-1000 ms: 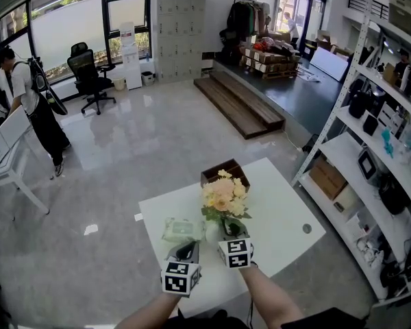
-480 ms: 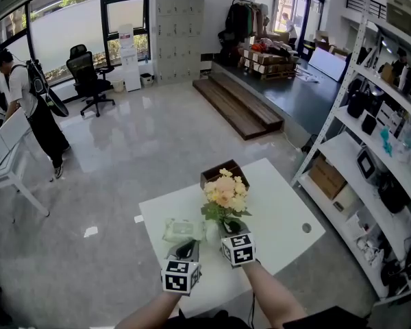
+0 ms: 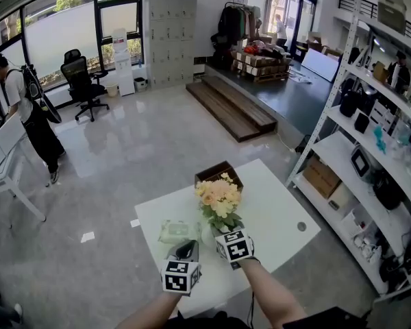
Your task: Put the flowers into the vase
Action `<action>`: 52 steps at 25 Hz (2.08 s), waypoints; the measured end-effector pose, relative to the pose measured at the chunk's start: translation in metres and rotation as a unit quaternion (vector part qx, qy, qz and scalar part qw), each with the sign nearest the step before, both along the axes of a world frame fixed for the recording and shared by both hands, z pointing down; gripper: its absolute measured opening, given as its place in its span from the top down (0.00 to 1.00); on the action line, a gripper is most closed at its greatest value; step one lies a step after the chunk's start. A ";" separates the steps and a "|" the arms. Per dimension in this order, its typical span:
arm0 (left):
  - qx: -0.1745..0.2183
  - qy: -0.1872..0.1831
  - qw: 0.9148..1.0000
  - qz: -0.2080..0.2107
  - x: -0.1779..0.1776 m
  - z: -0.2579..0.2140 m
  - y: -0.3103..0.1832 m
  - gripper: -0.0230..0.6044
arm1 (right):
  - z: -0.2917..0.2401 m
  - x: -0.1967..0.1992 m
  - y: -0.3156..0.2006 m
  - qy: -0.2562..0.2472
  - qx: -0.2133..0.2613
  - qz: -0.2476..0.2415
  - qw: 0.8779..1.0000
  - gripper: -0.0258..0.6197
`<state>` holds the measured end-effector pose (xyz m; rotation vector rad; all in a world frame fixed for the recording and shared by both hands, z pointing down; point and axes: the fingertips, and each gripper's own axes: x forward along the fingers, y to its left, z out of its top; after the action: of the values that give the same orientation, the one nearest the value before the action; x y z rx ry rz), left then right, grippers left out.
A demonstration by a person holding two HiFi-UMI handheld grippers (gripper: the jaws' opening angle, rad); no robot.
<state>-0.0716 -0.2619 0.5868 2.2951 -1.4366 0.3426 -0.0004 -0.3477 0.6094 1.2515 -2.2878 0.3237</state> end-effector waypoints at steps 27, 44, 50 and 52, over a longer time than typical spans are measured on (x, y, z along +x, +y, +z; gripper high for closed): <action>0.029 0.011 0.999 0.024 0.036 -0.024 -0.001 0.96 | -0.033 0.040 0.089 -0.080 0.013 0.078 0.994 0.92; 0.037 0.003 0.999 0.030 0.047 -0.028 0.003 0.96 | -0.055 0.055 0.086 -0.124 0.064 0.130 0.982 0.96; 0.030 0.001 0.999 0.028 0.046 -0.024 0.005 0.96 | -0.055 0.054 0.085 -0.125 0.065 0.126 0.982 0.96; 0.029 0.002 0.999 0.027 0.046 -0.023 0.005 0.96 | -0.053 0.054 0.086 -0.125 0.064 0.127 0.982 0.96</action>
<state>-0.0254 -0.2566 0.5633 2.3839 -1.4011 0.3153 0.0534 -0.2618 0.5560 1.6575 -2.3887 0.4521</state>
